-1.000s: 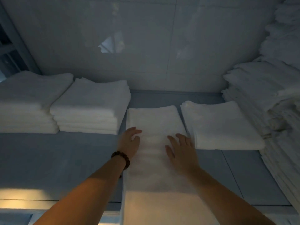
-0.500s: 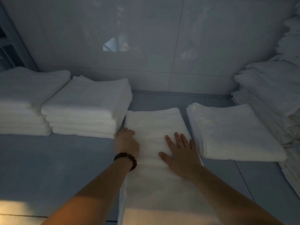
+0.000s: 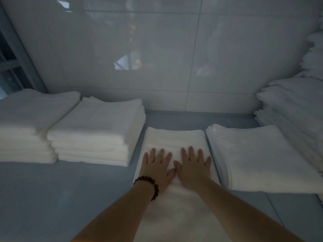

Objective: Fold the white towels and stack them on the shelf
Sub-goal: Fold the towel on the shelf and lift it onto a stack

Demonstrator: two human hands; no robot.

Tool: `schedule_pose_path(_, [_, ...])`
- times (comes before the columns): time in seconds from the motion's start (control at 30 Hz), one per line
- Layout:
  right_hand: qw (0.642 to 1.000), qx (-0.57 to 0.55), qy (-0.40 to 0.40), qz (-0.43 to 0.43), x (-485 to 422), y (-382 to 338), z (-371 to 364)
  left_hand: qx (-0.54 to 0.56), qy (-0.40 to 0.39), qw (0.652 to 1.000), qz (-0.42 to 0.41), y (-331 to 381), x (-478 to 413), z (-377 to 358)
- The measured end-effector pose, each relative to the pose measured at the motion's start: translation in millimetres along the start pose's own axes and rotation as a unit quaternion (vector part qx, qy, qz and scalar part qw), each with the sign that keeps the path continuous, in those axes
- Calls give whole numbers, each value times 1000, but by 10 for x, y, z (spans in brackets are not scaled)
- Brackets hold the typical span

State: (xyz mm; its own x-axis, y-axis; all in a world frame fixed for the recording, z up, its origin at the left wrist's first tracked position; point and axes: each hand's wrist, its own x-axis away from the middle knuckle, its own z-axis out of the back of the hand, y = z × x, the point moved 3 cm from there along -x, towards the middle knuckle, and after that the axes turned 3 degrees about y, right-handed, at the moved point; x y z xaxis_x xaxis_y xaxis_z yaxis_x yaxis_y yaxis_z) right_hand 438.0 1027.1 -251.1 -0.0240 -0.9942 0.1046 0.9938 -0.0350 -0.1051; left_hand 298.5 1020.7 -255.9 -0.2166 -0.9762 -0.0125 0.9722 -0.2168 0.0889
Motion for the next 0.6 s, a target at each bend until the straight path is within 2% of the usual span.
schedule_pose_path(0.07, [1000, -11, -1, 21, 7, -64, 20, 6, 21, 1000, 10, 40, 62, 26])
schedule_pose_path(0.17, [988, 14, 14, 151, 54, -137, -24, 19, 36, 999, 8, 98, 288, -27])
schedule_pose_path(0.2, [985, 19, 17, 168, 64, -129, -38, 20, 37, 999, 5, 92, 365, -37])
schedule_pose_path(0.37, [988, 4, 9, 155, -69, -112, 52, 14, 18, 999, 24, 3, 696, -1])
schedule_pose_path(0.5, [951, -22, 15, 310, -21, -361, 66, -10, -2, 1000, 14, 118, 800, 42])
schedule_pose_path(0.6, [937, -14, -2, 349, -119, -475, 66, 2, -13, 1000, 23, 155, 803, 39])
